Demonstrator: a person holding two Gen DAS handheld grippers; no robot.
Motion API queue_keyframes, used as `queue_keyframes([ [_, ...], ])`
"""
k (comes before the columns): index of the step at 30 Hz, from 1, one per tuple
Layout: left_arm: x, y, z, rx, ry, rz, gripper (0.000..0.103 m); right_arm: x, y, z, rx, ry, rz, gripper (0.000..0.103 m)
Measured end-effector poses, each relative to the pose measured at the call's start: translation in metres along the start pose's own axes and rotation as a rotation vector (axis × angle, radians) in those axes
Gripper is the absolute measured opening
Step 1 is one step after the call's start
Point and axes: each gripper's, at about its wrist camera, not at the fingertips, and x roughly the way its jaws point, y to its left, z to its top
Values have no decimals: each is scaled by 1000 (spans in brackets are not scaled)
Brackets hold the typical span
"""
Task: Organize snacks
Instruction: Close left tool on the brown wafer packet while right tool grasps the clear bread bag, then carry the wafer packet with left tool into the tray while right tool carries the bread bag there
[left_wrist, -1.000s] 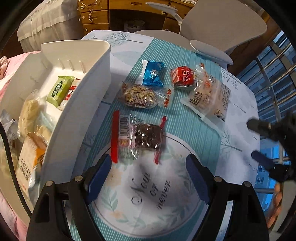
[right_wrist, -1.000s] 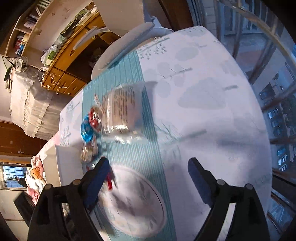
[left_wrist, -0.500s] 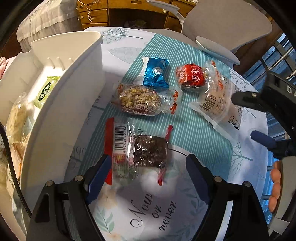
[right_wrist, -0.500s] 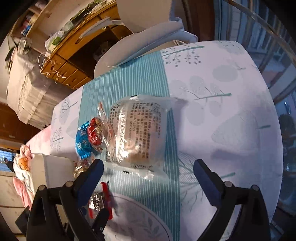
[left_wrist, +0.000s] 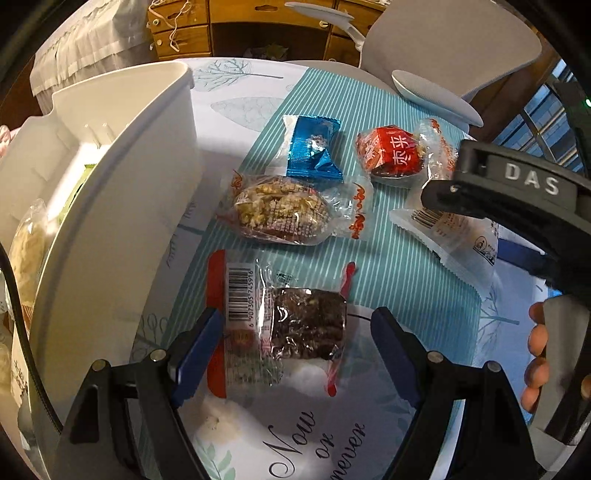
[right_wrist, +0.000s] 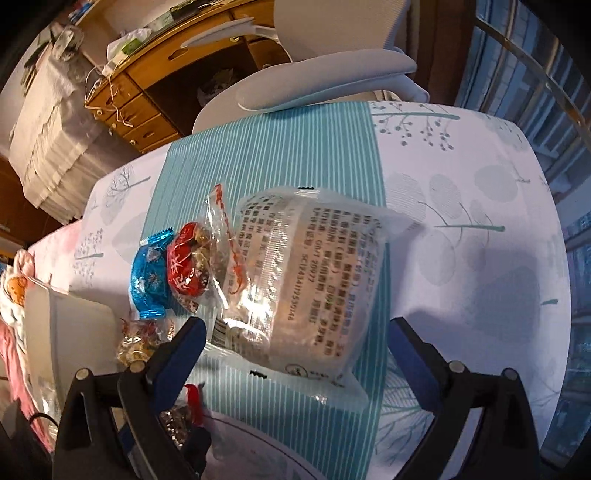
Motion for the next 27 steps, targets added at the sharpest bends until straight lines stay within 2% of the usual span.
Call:
queue_keyframes([
  [4,4,-6,0,29,-15,17,77,4,3,0,-21,0,-12,98],
  [8,7,-11,-1,59,-39,46,63,4,5,0,-34,-6,19,88],
  [11,7,-11,0,65,-49,44,60,2,6,-2,-55,-17,20,83],
  [15,4,-18,-1,112,-74,37,44,0,4,-3,-62,-16,24,78],
  [27,-8,-16,-14,136,-73,41,39,-16,-8,-24,-49,19,29,73],
])
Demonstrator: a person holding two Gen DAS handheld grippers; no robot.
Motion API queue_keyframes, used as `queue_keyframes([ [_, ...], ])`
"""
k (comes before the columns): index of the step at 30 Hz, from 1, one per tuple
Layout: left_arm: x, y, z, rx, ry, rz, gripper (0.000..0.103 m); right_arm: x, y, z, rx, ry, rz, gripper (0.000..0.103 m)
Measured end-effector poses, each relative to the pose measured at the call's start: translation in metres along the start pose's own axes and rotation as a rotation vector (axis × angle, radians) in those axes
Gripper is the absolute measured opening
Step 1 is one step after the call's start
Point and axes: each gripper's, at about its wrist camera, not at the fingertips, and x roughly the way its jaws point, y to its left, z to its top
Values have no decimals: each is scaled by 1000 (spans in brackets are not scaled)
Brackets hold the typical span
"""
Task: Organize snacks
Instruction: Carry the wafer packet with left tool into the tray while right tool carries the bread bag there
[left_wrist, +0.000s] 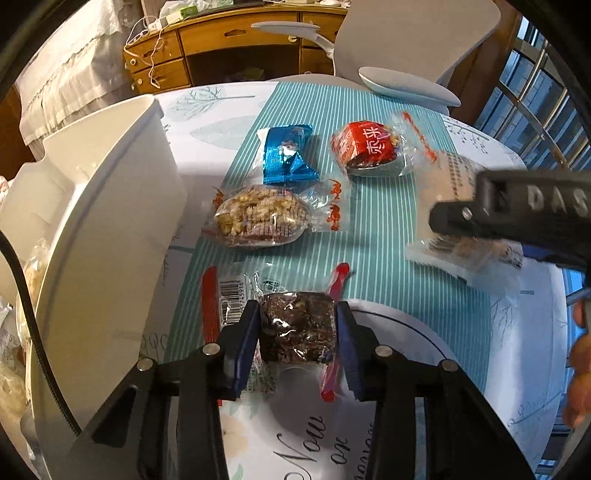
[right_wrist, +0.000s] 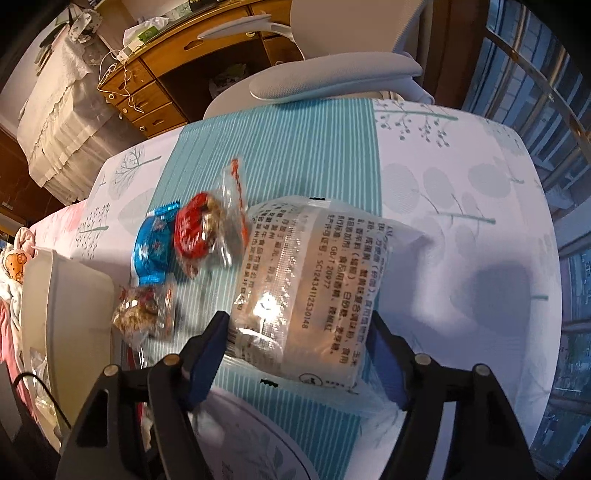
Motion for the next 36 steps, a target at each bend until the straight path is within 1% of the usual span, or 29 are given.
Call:
queue_keyframes([
  [6,-8,2,-11,-12,31,-18,39,-8,-7,-21,13,35,-1,73],
  [14,-35,3,-28,0,28,-37,39,-25,-10,-56,35,91,12,72],
  [19,-60,6,-40,1,6,-42,39,-38,-12,-83,38,114,21,72],
  [24,-87,10,-49,1,-34,-52,39,-49,-17,-120,19,158,19,72],
  [28,-109,16,-59,5,-56,-57,39,-61,-22,-151,27,183,12,71],
  [32,-136,21,-70,21,-73,-71,39,-73,-25,-174,46,189,24,71],
  [36,-158,27,-80,46,-84,-95,39,-89,-23,-194,53,175,38,70],
])
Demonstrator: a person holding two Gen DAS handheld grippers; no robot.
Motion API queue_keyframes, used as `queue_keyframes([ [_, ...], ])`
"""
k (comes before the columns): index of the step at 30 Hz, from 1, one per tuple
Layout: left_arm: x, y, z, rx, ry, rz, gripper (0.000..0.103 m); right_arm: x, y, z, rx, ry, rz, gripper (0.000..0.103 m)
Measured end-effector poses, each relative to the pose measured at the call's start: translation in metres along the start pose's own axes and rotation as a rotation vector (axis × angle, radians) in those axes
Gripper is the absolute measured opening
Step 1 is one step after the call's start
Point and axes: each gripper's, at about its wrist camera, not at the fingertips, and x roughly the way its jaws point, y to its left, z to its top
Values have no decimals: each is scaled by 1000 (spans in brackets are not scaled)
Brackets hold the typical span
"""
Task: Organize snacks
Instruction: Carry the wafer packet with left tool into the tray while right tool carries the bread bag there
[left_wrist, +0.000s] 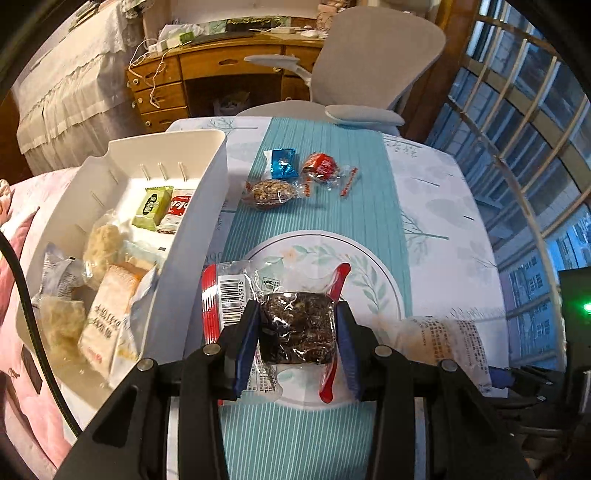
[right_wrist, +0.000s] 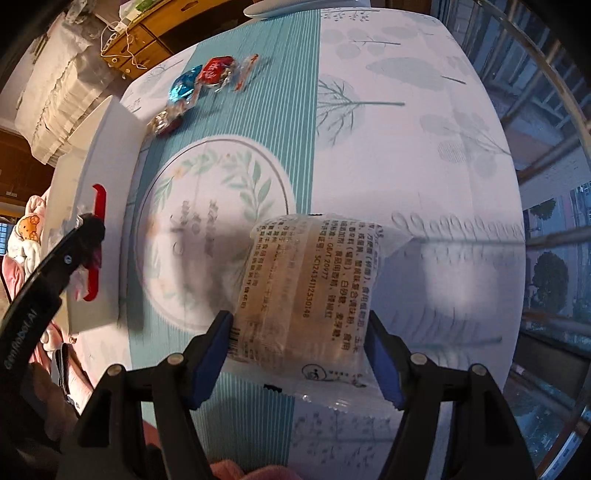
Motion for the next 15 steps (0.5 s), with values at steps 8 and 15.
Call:
queue_keyframes([
  [8,-49,6,-12,63,-24,-56,39,-25,11,-30,22,-57,39,70],
  [15,-84,37,-15,69,-54,-108,39,-42,33,-41,10,-116,91,70],
])
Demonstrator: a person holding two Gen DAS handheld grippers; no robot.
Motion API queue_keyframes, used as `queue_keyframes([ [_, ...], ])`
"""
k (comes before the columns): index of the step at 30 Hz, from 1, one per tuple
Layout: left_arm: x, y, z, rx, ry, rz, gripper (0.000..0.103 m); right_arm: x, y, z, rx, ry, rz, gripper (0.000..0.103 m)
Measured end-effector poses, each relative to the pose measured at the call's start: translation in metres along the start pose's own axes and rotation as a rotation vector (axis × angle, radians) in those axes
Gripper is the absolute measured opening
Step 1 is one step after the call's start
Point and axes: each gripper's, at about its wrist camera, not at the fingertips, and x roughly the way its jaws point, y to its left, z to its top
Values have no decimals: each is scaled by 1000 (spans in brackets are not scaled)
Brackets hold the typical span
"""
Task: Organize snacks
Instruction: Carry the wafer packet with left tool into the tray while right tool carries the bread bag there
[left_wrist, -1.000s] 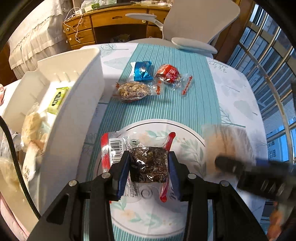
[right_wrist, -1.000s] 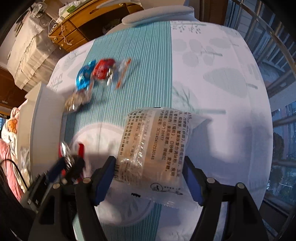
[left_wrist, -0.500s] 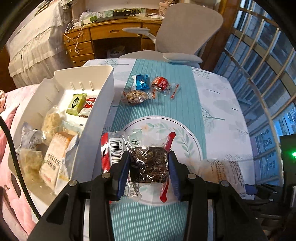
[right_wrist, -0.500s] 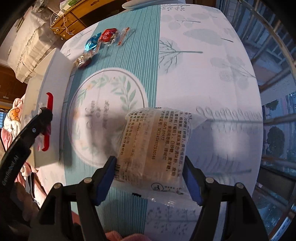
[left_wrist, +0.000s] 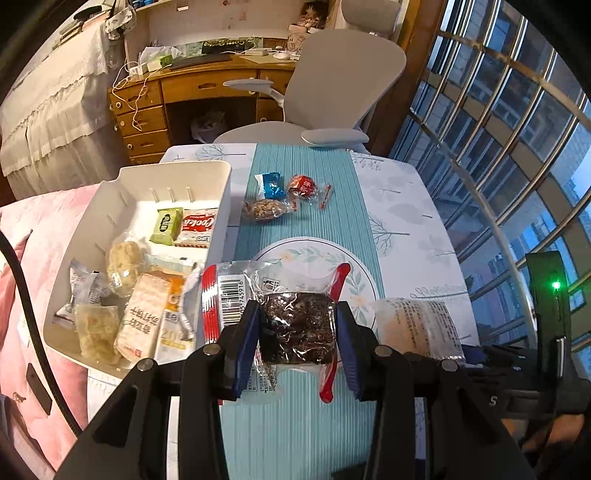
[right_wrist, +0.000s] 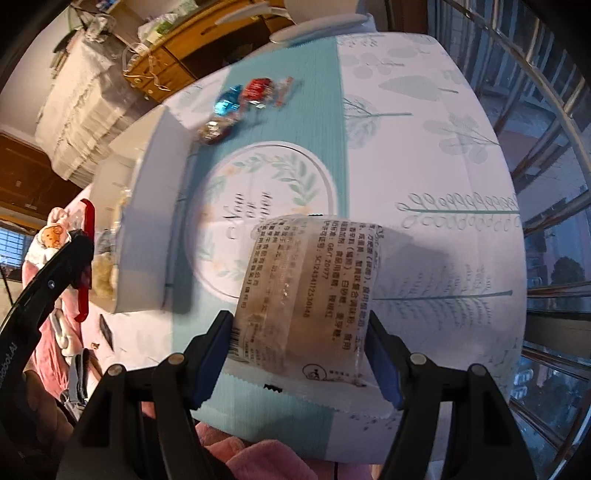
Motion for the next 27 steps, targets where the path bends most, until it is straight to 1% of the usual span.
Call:
queue_keyframes([
  [3,-8,19,1,-7,17,-27,39,-4,15,-2,-5,-37,16,70],
  [9,-16,59,6,14,52,-77,39,-12,51,-7,12,-128,42,70],
  [17,-22,109,26,66,71,-119,39,-12,109,-6,24,-226,81,70],
  [27,-21,169,50,149,82,-162,39,4,172,0,58,-307,107,70],
])
